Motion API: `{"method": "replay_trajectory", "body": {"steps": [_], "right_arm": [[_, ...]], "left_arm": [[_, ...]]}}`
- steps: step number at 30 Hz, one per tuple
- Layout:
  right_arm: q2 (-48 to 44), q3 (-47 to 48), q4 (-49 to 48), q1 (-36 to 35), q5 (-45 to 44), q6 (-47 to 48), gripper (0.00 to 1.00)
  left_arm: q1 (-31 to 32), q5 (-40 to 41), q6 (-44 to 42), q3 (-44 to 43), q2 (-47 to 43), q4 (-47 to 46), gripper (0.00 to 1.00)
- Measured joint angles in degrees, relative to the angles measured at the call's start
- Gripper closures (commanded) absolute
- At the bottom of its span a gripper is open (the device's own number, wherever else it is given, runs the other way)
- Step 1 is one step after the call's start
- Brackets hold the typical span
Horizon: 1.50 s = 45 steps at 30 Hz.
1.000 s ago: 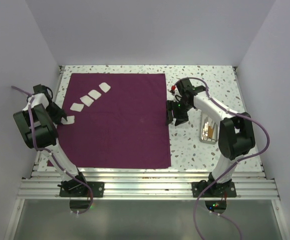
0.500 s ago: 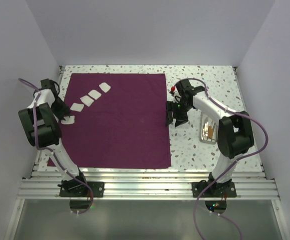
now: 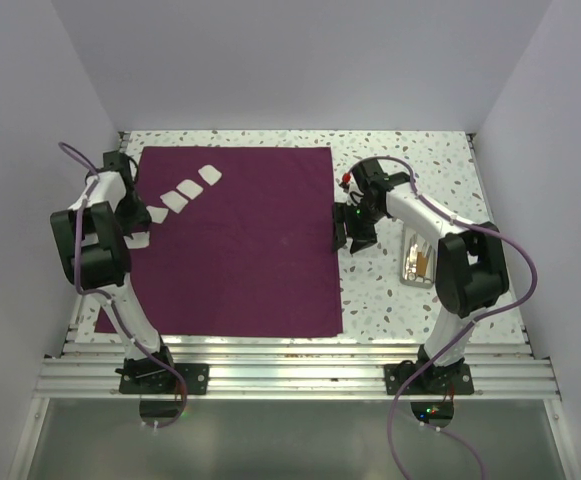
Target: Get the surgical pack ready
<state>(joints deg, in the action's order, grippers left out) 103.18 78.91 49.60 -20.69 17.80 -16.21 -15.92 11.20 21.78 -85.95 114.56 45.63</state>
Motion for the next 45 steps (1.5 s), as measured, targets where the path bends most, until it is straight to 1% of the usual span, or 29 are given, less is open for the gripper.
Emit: {"method": "replay_trajectory", "body": {"steps": [5, 18, 30, 31, 32, 35, 39, 41, 45], "right_arm": [[-0.07, -1.09, -0.63, 0.00, 0.00, -0.07, 0.42], [-0.50, -2.62, -1.27, 0.00, 0.20, -0.85, 0.42], [-1.60, -4.04, -1.79, 0.00, 0.37, -1.77, 0.42], [-1.73, -4.17, -1.81, 0.00, 0.37, -1.79, 0.42], [-1.86, -4.28, -1.86, 0.00, 0.37, -1.81, 0.42], [-2.23, -4.37, -1.90, 0.00, 0.37, -1.88, 0.42], [-2.69, -4.39, -1.95, 0.00, 0.37, -1.99, 0.42], [-2.99, -4.39, -1.97, 0.00, 0.35, -2.03, 0.42], [-3.23, -4.39, -2.05, 0.00, 0.35, -2.16, 0.42]], "left_arm": [[0.96, 0.85, -0.83, 1.25, 0.24, 0.04, 0.60], [2.80, 2.14, -2.40, 2.34, 0.37, -0.13, 0.63], [3.02, 2.97, -3.61, 2.25, 1.81, -0.28, 0.64], [3.08, 3.02, -3.61, 2.23, 1.84, -0.28, 0.66], [3.15, 3.02, -3.61, 2.23, 1.88, -0.28, 0.73], [3.37, 2.95, -3.78, 2.16, 2.10, -0.46, 0.81], [3.74, 2.99, -3.96, 1.97, 2.25, -0.50, 0.86], [3.74, 2.93, -3.93, 1.79, 2.38, -0.37, 0.91], [3.74, 3.02, -3.98, 1.44, 2.60, -0.09, 0.92]]}}
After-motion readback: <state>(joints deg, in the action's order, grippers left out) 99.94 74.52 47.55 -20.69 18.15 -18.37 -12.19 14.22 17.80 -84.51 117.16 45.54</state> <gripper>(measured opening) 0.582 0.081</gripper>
